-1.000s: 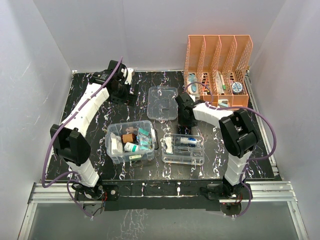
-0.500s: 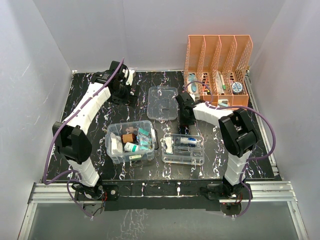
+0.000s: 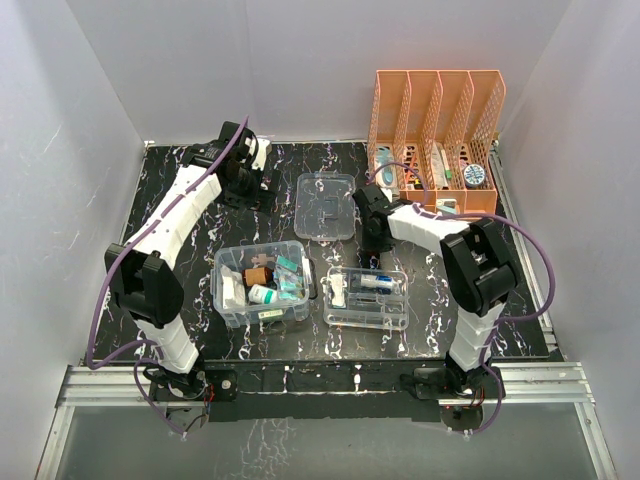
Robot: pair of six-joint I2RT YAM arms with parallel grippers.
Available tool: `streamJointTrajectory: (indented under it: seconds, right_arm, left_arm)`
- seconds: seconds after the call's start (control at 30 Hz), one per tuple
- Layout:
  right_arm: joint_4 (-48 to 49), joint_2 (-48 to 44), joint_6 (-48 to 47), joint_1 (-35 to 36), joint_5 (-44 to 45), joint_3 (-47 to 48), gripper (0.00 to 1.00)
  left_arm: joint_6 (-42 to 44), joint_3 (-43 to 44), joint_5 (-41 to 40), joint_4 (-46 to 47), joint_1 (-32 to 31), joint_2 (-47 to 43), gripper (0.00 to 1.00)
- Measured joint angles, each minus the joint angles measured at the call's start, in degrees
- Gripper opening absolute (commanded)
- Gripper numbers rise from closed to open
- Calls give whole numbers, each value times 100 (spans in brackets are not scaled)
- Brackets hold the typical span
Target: Organize the medicine kit
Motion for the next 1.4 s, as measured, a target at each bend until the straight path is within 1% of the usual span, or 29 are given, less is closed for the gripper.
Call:
streamJointTrajectory:
  seconds: [0.1,0.23,0.4,0.5,0.67,0.8,1.2,1.4]
  right_arm:
    - [-317,-201,24,50,98,0,12]
    - [-608,-710,140,238,258,0,12]
    - [-669,-1375,479,732,391,-188,12]
    - [-732,-1582,758,1080,457,-452,11]
    - [-953,-1687,1333,1838,603,-844,11]
    - [-1121,-1762,1692,2297,719,-960,11]
    - [-1248,-1956,2732,3215,938,-1506,10]
    - [-1252,-2026,3047,3464,977,-1574,10]
  left_arm:
    - [0,0,17,17,0,0,99]
    - [0,0,42,42,0,0,99]
    - [-2,0,46,39,0,0,99]
    - [0,0,46,37,0,0,99]
    - [0,0,46,37,0,0,99]
    - [-2,0,46,35,0,0,99]
    - [-4,-31,42,15,0,-20,99]
    - [-4,-79,37,-15,0,-46,99]
